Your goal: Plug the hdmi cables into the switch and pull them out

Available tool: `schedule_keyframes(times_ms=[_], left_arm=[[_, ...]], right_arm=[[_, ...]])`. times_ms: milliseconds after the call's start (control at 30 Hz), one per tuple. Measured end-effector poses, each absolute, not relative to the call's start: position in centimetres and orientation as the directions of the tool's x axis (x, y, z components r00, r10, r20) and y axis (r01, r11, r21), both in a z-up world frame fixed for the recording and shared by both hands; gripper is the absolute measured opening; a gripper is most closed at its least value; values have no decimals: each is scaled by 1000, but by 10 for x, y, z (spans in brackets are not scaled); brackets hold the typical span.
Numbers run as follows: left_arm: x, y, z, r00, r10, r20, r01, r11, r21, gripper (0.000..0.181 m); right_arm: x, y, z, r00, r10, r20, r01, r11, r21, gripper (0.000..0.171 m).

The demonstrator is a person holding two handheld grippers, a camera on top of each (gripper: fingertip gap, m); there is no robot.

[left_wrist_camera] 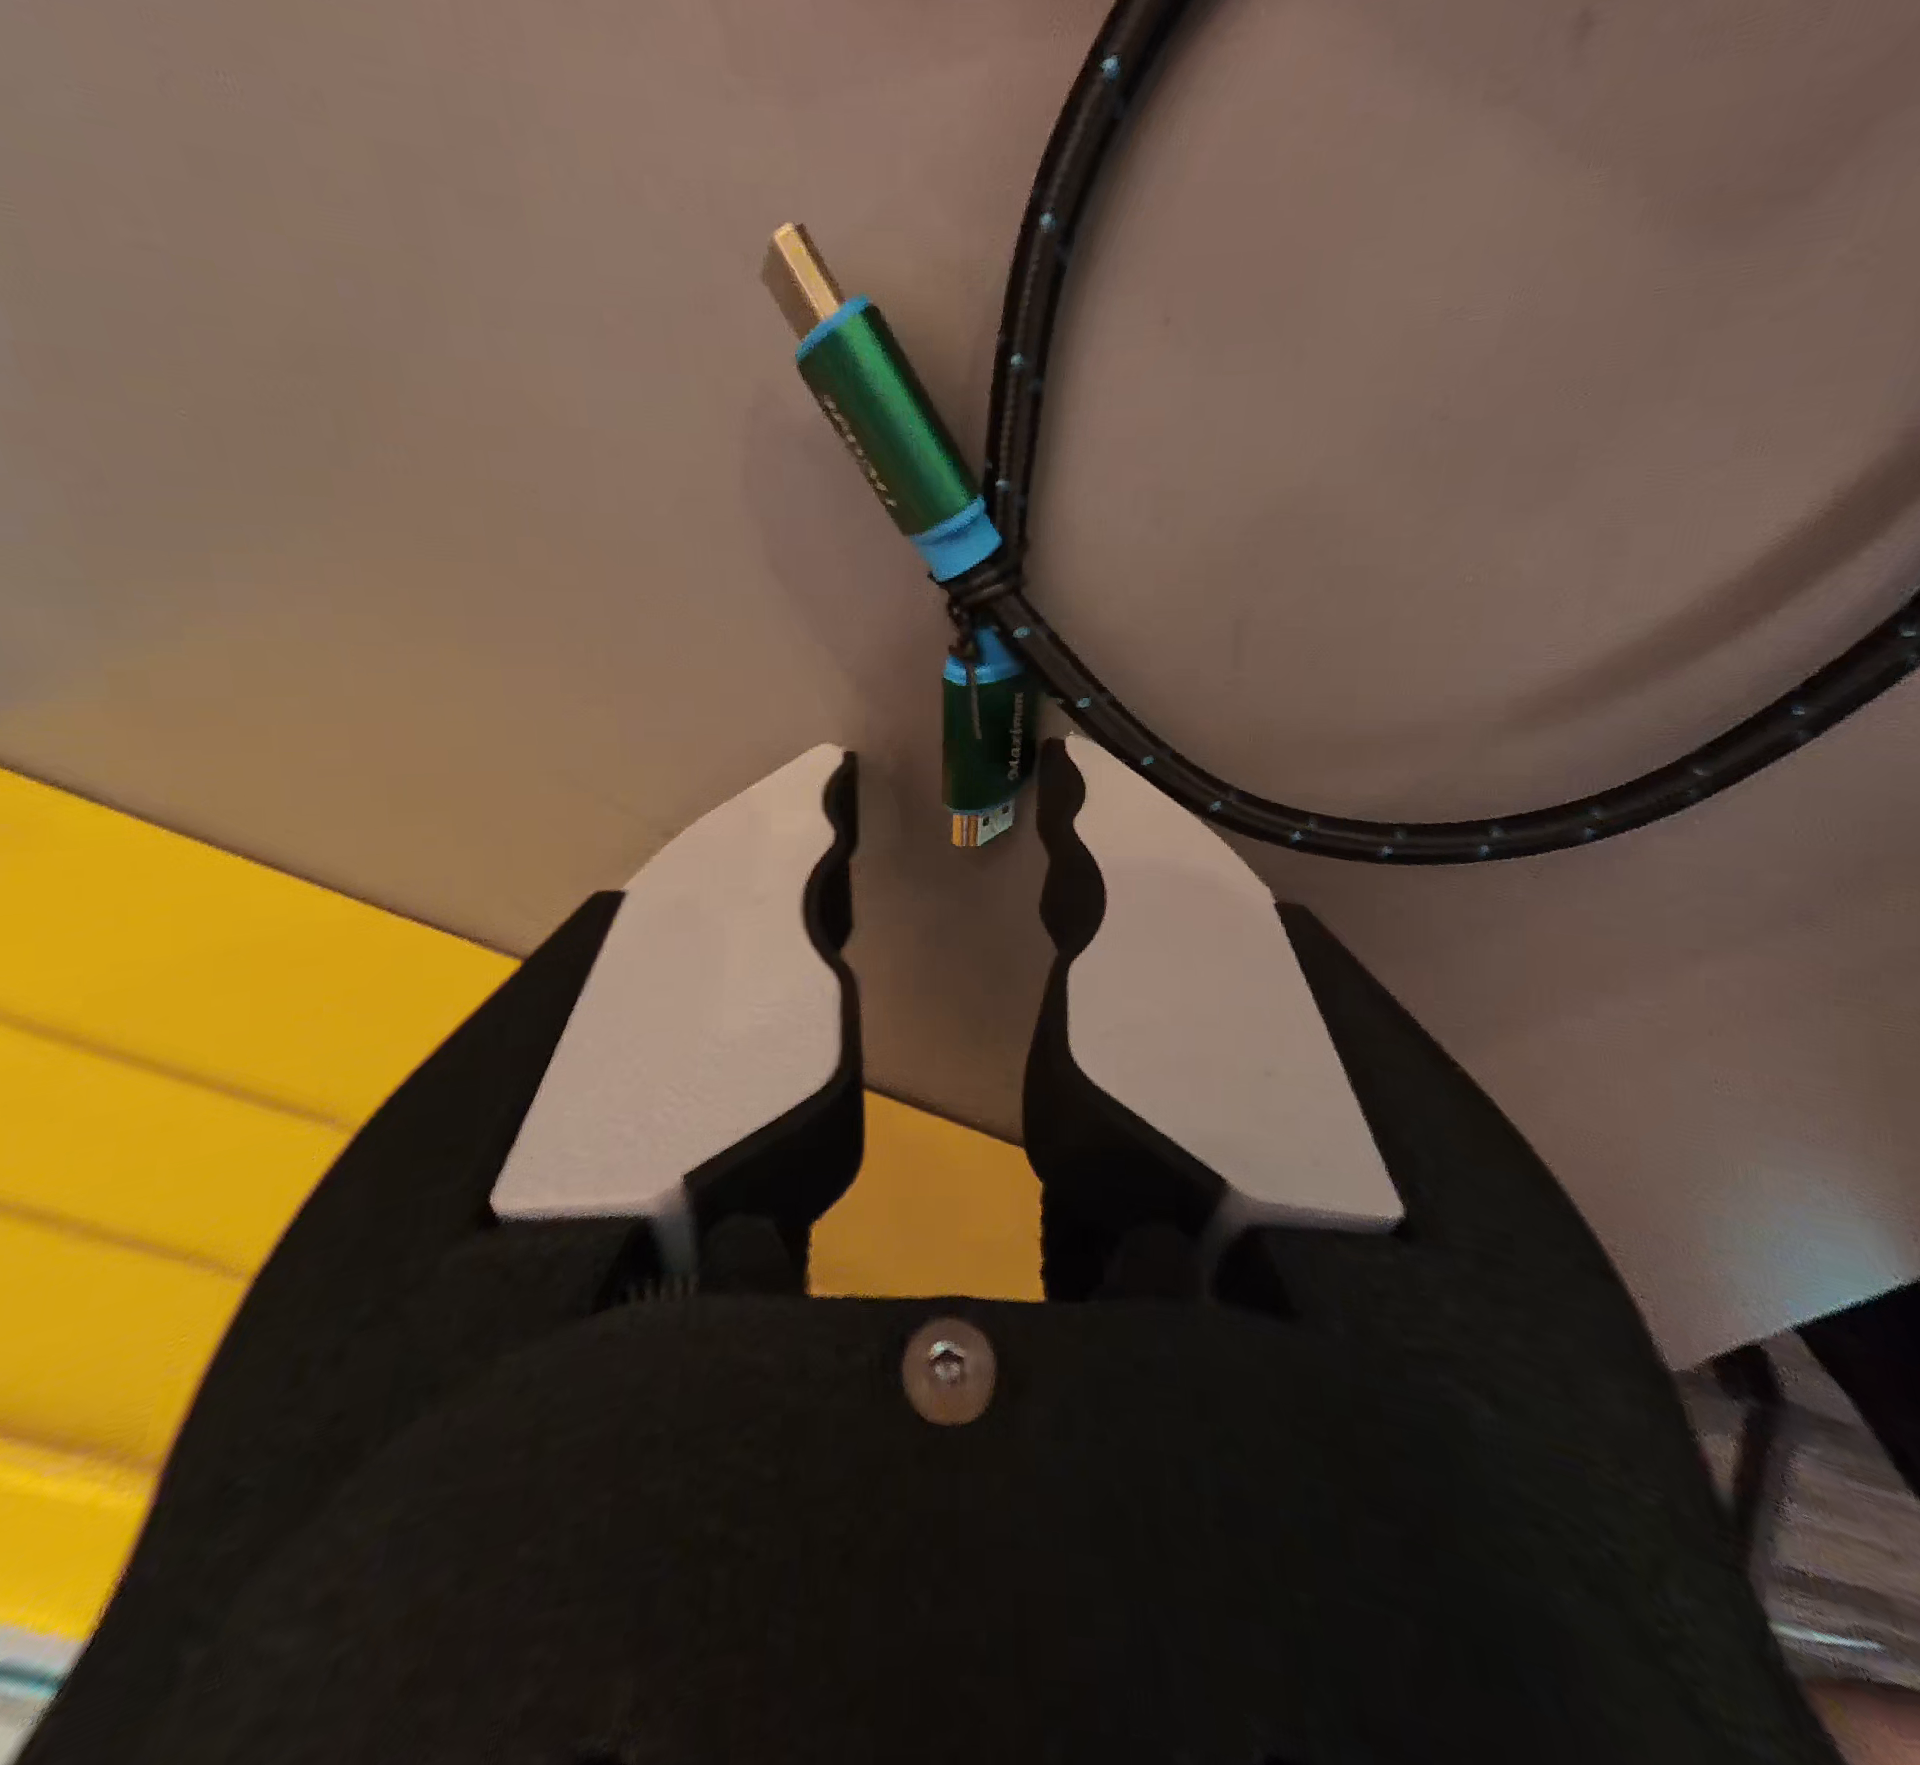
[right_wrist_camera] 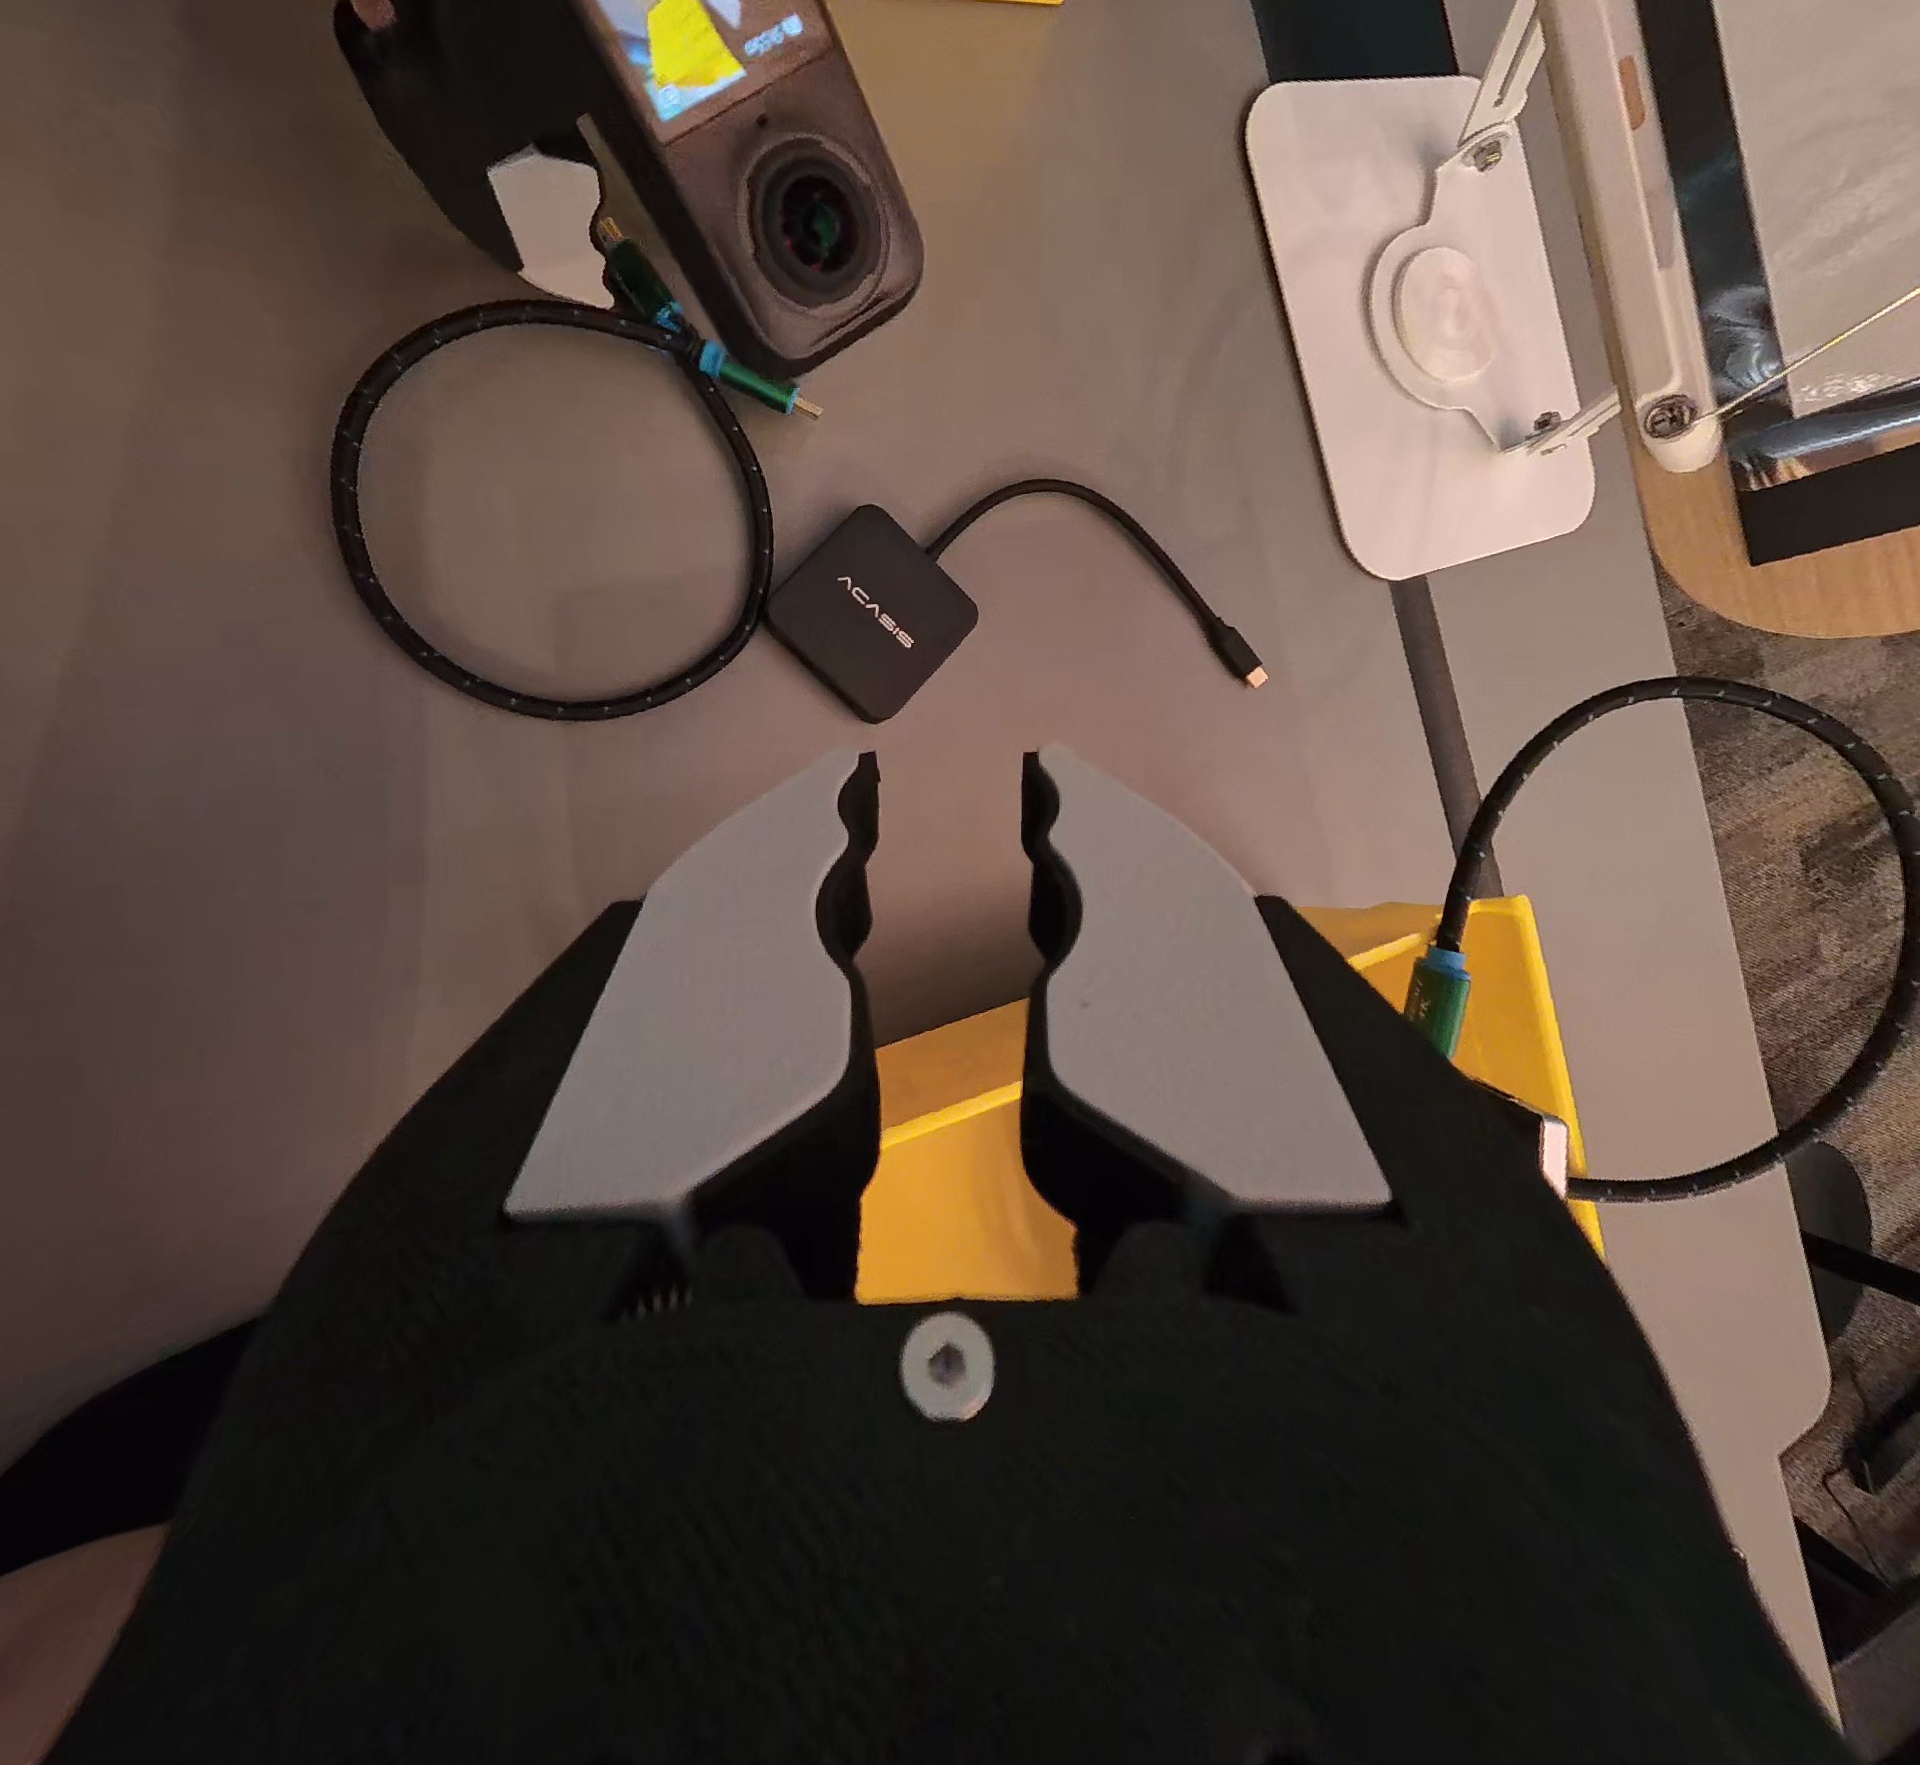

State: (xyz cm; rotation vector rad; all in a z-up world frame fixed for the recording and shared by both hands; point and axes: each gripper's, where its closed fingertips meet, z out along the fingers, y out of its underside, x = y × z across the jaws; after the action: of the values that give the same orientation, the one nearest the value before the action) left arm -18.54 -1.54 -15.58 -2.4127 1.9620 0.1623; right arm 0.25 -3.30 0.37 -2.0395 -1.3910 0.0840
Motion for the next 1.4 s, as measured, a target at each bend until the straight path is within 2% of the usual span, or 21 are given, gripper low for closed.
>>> schedule_keyframes(times_ms=[67,167,267,400,533,667,767,933,1100,1200,1400], left_arm=[[-182,-22,-157,221,-974,-37,-975,-223,27,16],[-180,-22,-156,234,-971,-40,-972,-234,-10,15],[-179,-20,-139,231,-966,-112,-970,-221,-96,15],[-169,-34,-86,123,-969,-213,-959,-61,-277,14],[-156,-48,-39,48,-945,-325,-919,86,-385,12],[-146,-54,-15,2,-919,-394,-885,182,-429,12],[-141,-57,-13,-36,-913,-407,-867,231,-441,12],[-138,-66,-12,-115,-890,-441,-835,327,-442,12],[-137,-66,-13,-134,-890,-436,-820,347,-456,12],[-141,-61,-9,-102,-899,-427,-813,322,-485,12],[-151,-65,26,-35,-907,-419,-717,315,-622,11]], right_arm=[[2,-32,3,430,854,292,804,-216,-553,27],[-2,-31,2,420,868,263,790,-207,-577,26],[-11,-31,2,395,893,218,763,-186,-619,25],[-26,-30,7,345,926,152,700,-146,-700,25],[-66,-34,17,189,952,242,596,85,-799,39],[-92,-51,5,28,923,384,614,287,-735,45],[-102,-50,-5,-14,878,478,625,381,-681,50],[-112,-46,-36,-61,883,465,687,375,-622,50],[-116,-39,-49,-99,851,517,721,419,-552,26],[-114,-38,-43,-80,845,529,741,405,-536,24],[-103,-40,-9,-1,822,569,751,377,-542,22]])
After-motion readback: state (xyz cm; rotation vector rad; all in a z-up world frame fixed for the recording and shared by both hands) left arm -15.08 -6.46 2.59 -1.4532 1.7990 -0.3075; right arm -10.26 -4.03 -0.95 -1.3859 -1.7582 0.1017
